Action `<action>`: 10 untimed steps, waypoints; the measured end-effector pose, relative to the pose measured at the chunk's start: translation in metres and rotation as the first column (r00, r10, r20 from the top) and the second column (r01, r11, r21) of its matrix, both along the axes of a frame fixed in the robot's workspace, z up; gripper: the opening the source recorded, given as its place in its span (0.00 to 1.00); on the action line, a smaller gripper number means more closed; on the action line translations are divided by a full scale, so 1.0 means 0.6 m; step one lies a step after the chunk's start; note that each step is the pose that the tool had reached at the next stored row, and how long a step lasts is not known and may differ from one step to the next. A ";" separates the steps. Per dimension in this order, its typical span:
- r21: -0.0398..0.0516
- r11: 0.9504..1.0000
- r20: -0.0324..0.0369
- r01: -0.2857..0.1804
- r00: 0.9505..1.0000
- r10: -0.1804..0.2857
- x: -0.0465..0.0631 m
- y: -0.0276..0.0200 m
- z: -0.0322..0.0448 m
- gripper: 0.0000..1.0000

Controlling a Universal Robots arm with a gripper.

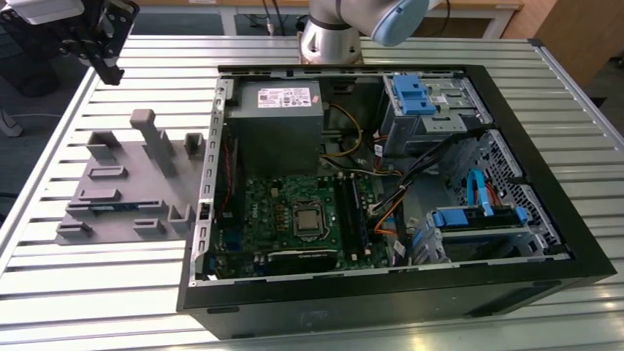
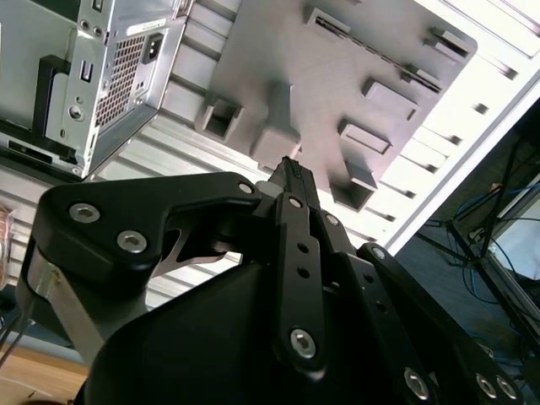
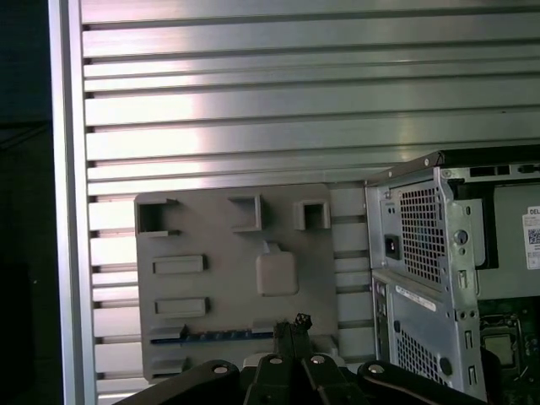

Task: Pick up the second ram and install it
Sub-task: 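Reach for the second ram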

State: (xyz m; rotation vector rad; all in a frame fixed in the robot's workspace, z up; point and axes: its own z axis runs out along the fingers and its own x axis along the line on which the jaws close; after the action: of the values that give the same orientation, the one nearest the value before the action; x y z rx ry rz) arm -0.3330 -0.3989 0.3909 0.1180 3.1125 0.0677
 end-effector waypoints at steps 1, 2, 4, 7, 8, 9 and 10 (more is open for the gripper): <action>0.000 1.000 0.000 0.000 1.000 0.000 -0.001 0.0000 0.000 0.11; 0.000 1.000 0.000 0.000 1.000 0.000 -0.001 0.0000 0.000 0.11; 0.000 1.000 0.000 0.000 1.000 0.000 -0.003 0.0000 0.000 0.11; 0.000 1.000 0.000 0.000 1.000 0.000 -0.004 0.0000 0.000 0.11; 0.000 1.000 0.000 0.000 1.000 0.000 -0.005 0.0000 0.000 0.11; 0.000 1.000 0.000 0.000 1.000 0.000 -0.006 0.0000 0.000 0.11; 0.000 1.000 0.000 0.000 1.000 0.000 -0.006 0.0000 0.000 0.11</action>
State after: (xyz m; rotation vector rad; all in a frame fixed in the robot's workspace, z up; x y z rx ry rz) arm -0.3366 -0.3989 0.3908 0.1180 3.1125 0.0676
